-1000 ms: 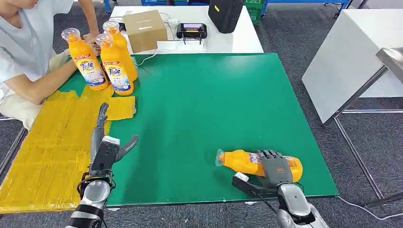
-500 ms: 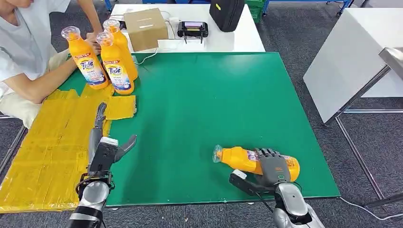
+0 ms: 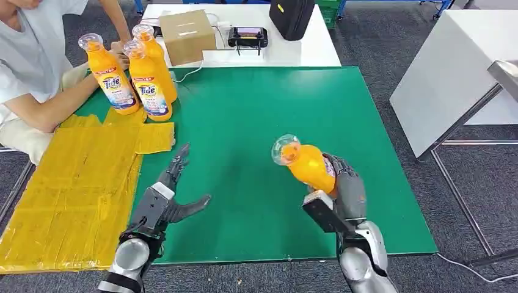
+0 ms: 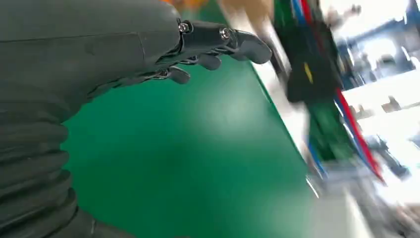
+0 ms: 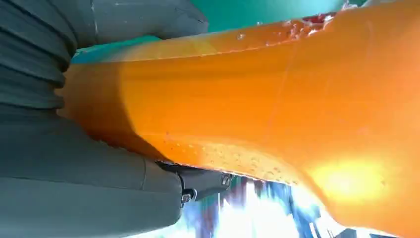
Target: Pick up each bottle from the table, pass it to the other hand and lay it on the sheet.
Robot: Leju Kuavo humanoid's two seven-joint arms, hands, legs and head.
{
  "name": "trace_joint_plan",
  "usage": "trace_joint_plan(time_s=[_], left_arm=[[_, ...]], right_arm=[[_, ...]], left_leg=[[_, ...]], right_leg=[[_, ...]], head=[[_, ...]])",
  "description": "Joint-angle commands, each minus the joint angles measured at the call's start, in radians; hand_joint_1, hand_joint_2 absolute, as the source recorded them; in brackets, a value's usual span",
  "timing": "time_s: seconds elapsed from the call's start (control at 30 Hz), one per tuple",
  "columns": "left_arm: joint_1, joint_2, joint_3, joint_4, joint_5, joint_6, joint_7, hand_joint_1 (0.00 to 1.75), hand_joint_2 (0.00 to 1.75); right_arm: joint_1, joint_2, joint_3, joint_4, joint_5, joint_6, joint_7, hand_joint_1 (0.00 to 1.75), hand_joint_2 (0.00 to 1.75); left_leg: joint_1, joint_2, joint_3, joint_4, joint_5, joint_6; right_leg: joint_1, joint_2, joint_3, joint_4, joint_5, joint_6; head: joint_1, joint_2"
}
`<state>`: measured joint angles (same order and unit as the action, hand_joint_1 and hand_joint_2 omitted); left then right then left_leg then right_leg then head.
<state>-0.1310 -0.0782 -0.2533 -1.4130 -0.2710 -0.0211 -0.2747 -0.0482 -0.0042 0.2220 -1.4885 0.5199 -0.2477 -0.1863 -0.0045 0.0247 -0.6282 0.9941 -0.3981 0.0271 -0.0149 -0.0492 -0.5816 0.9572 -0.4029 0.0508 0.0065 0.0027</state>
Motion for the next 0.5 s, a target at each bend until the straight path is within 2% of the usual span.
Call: trace_joint_plan(time_s=[0.03, 0.1, 0.2, 0.27, 0.37, 0.4, 0.5], left_arm=[[-0.094, 0.067, -0.162, -0.008, 0.203, -0.085, 0.013, 0.0, 1.75], [-0.104, 0.073, -0.172, -0.004, 0.213, -0.087, 0.011, 0.0, 1.75], [-0.111, 0.077, -0.177, 0.0, 0.238, -0.102, 0.006, 0.0, 1.75], [-0.115, 0.078, -0.18, 0.0, 0.24, -0.103, 0.005, 0.0, 1.75], [-0.13, 0.074, -0.186, 0.0, 0.286, -0.132, -0.001, 0.0, 1.75], [-0.134, 0.075, -0.187, -0.002, 0.293, -0.138, -0.001, 0.0, 1.75], [-0.139, 0.073, -0.191, -0.008, 0.292, -0.136, -0.001, 0.0, 1.75]], right_arm=[[-0.124, 0.142, 0.079, 0.137, -0.233, -0.008, -0.185, 1.75, 1.75], [-0.139, 0.119, 0.106, 0.127, -0.23, -0.007, -0.171, 1.75, 1.75], [-0.15, 0.105, 0.111, 0.142, -0.248, 0.013, -0.156, 1.73, 1.75], [-0.155, 0.103, 0.121, 0.158, -0.256, 0.033, -0.153, 1.75, 1.75], [-0.19, 0.088, 0.238, 0.24, -0.222, 0.155, -0.147, 1.68, 1.75], [-0.203, 0.086, 0.278, 0.266, -0.203, 0.183, -0.148, 1.62, 1.75], [-0.211, 0.109, 0.329, 0.309, -0.187, 0.193, -0.152, 1.59, 1.75]], left_leg=[[0.001, 0.002, 0.001, 0.0, -0.001, -0.002], [0.002, 0.001, 0.004, 0.001, -0.002, -0.003], [0.001, 0.0, 0.002, 0.0, 0.0, -0.002], [0.002, 0.0, 0.005, 0.001, -0.002, -0.003], [0.002, 0.0, 0.006, 0.0, -0.002, -0.003], [0.001, 0.001, 0.002, 0.0, 0.0, -0.002], [0.002, 0.002, 0.003, 0.0, -0.001, -0.002]], right_leg=[[0.001, 0.006, 0.0, 0.001, 0.0, -0.002], [0.001, 0.008, 0.003, 0.002, -0.002, -0.004], [0.001, 0.003, 0.001, 0.001, 0.0, -0.001], [0.001, 0.006, 0.004, 0.002, -0.002, -0.003], [0.001, 0.007, 0.005, 0.001, -0.002, -0.003], [0.001, 0.005, 0.001, 0.001, 0.0, -0.002], [0.001, 0.006, 0.001, 0.001, 0.0, -0.002]], head=[[0.0, 0.0], [-0.001, 0.0], [-0.001, 0.0], [-0.001, 0.0], [-0.001, 0.0], [-0.001, 0.0], [0.0, 0.0]])
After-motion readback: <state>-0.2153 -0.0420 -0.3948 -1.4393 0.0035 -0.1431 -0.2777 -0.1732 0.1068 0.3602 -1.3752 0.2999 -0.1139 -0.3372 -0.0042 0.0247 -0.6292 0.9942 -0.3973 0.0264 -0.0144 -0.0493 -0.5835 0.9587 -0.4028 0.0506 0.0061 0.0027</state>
